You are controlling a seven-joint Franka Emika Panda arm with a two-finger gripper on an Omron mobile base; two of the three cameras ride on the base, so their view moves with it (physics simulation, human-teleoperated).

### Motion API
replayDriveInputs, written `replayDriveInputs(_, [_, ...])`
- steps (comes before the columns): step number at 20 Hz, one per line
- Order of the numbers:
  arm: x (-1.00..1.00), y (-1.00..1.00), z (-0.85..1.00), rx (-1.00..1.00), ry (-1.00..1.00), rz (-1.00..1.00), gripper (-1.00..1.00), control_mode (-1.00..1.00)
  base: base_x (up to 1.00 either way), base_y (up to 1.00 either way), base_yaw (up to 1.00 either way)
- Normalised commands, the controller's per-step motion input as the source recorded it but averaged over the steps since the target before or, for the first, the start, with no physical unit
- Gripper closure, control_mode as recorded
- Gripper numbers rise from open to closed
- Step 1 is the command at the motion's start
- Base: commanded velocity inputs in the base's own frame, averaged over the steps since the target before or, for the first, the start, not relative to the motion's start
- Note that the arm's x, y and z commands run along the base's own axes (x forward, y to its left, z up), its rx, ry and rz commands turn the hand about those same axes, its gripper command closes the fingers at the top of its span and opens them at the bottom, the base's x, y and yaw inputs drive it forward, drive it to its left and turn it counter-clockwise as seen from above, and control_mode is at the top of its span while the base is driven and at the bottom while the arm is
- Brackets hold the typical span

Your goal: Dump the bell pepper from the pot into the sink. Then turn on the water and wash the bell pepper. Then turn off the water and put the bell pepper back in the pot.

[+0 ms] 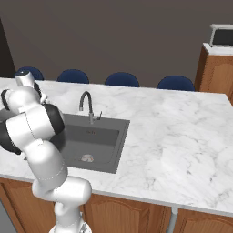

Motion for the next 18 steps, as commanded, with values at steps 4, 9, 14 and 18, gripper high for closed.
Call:
replayDriveInputs(4, [0.0, 0.28, 0.09, 0.0, 0.0, 0.0, 1.0, -1.0, 0.0, 0.0, 0.0])
replayDriveInputs(9, [0.0, 0.35, 0.02, 0.0, 0.0, 0.0, 1.0, -1.0, 0.0, 0.0, 0.0])
replayDriveInputs(14, [0.0, 0.35, 0.03, 0.0, 0.0, 0.0, 1.0, -1.0, 0.0, 0.0, 0.0])
replayDriveInputs(18, [0.0, 0.26, 0.04, 0.0, 0.0, 0.0, 1.0, -1.0, 0.0, 0.0, 0.0])
